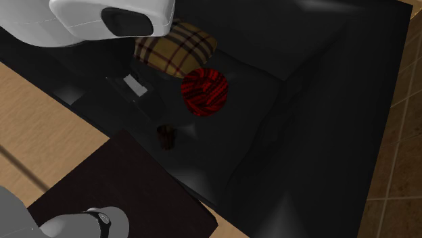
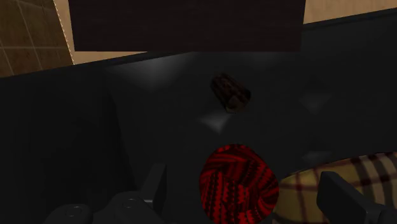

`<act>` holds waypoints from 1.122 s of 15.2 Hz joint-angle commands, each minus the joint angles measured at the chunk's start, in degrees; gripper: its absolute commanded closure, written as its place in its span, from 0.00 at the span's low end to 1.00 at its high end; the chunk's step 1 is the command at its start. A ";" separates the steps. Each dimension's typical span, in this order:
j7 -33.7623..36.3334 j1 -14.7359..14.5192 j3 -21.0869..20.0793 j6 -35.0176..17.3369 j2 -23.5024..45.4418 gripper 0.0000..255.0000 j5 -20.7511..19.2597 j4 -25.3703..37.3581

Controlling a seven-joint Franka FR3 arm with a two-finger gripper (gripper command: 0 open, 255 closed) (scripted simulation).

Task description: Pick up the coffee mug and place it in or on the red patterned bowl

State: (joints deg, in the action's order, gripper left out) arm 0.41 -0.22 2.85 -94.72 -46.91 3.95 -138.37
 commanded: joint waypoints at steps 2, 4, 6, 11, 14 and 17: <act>0.65 -0.30 -1.37 -1.42 0.24 0.00 -0.30 -1.40; 2.02 -0.92 -4.09 -4.29 0.99 0.00 -0.89 -4.05; 3.51 -1.55 -6.80 -7.22 2.10 0.00 -1.53 -6.51; 7.84 -2.85 -13.60 -14.83 6.66 0.00 -3.50 -11.67; 11.00 -3.19 -17.79 -19.55 10.70 0.00 -5.20 -14.02; 14.83 -2.94 -22.10 -24.30 15.78 0.00 -7.66 -15.72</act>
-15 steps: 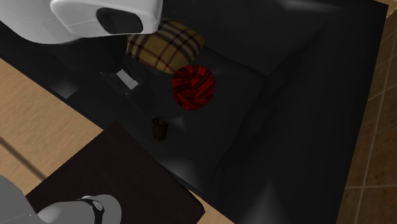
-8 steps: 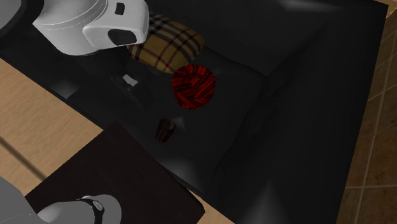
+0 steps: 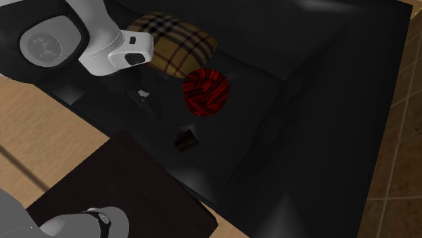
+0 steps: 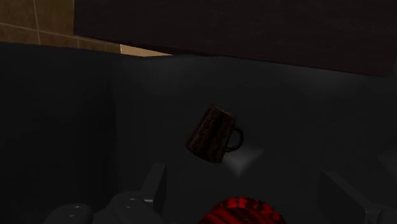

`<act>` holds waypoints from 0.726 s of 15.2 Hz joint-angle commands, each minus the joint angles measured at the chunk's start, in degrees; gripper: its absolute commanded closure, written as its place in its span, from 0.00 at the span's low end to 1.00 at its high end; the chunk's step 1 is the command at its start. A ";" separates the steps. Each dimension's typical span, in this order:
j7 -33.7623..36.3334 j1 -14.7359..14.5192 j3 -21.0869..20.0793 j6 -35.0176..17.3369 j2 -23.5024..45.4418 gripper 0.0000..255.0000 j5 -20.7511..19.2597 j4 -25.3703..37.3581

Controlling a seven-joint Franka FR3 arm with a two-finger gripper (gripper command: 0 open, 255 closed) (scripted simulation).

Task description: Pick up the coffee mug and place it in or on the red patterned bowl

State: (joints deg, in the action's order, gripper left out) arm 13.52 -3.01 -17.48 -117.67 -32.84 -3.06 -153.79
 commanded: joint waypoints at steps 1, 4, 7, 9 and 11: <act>3.19 0.08 -3.24 -2.92 3.63 0.00 -1.74 -0.71; 8.39 1.47 -7.79 -7.36 10.14 0.00 -6.03 -1.42; 15.27 3.79 -12.32 -11.03 17.82 0.00 -12.65 -1.24; 21.06 5.54 -14.94 -12.59 23.73 0.00 -18.79 -0.52; 27.71 6.85 -16.66 -13.06 30.30 0.00 -26.22 0.75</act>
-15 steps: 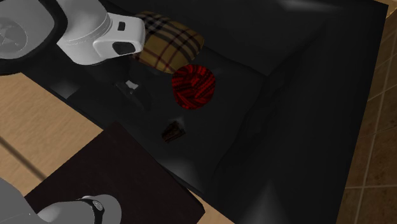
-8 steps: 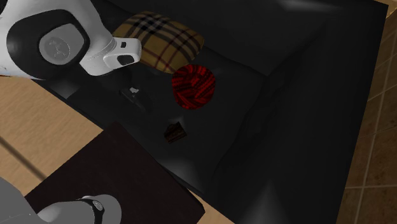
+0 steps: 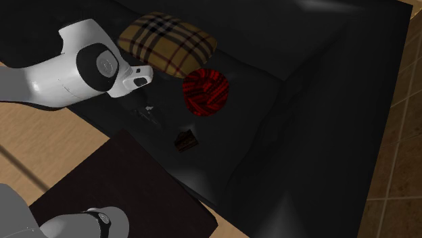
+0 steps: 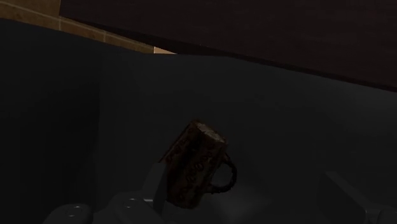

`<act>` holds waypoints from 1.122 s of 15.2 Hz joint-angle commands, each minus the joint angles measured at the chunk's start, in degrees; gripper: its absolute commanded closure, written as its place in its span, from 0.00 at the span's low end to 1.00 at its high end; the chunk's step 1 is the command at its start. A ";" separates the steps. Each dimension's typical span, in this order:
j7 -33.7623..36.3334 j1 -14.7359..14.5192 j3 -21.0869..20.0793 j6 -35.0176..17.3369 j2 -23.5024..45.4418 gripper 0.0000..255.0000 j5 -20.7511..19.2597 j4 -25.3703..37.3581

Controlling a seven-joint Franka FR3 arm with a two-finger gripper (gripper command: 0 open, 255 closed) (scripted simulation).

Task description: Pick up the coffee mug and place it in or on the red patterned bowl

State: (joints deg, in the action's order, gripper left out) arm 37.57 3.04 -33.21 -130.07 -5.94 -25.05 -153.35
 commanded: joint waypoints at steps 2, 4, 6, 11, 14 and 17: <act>8.29 0.84 -1.07 -0.28 8.08 0.00 -9.55 1.45; 9.73 1.09 -0.26 -1.39 9.56 0.00 -11.83 1.13; 11.25 1.43 0.51 -2.42 11.10 0.00 -14.22 0.89; 14.08 1.91 2.10 -4.10 13.96 0.00 -18.72 0.67; 14.09 1.91 2.10 -4.10 13.97 0.00 -18.73 0.68; 14.08 1.91 2.10 -4.09 13.97 0.00 -18.71 0.68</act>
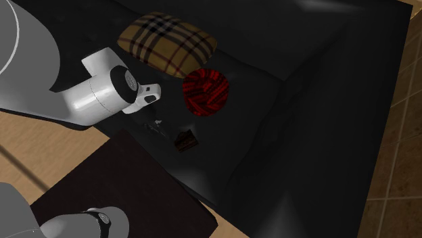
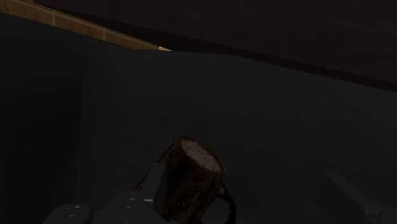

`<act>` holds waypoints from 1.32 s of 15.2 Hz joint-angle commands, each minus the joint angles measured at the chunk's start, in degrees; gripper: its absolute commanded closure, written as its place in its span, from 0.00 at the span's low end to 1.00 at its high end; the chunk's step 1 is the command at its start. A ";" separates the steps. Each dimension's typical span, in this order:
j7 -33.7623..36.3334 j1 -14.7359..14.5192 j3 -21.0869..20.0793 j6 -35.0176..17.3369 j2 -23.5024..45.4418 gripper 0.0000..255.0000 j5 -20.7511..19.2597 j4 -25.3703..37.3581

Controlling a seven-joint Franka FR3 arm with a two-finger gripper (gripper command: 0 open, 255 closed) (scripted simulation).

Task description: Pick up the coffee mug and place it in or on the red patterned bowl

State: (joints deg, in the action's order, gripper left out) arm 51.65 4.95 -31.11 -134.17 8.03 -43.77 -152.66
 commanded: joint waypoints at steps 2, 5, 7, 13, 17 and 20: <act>0.00 0.00 0.00 0.00 0.00 1.00 0.00 0.00; 0.00 0.00 0.00 0.00 0.00 1.00 0.00 0.00; 0.00 0.00 0.00 0.00 0.00 1.00 0.00 0.00; 2.59 3.57 3.31 -8.26 -2.81 0.00 -3.31 -3.51; 7.65 6.24 7.00 -14.32 -1.74 0.00 -10.51 -4.85; 11.42 6.41 8.72 -14.99 1.61 0.00 -16.00 -3.79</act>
State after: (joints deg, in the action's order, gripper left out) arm 61.69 11.26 -23.03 -148.79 8.59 -57.73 -156.70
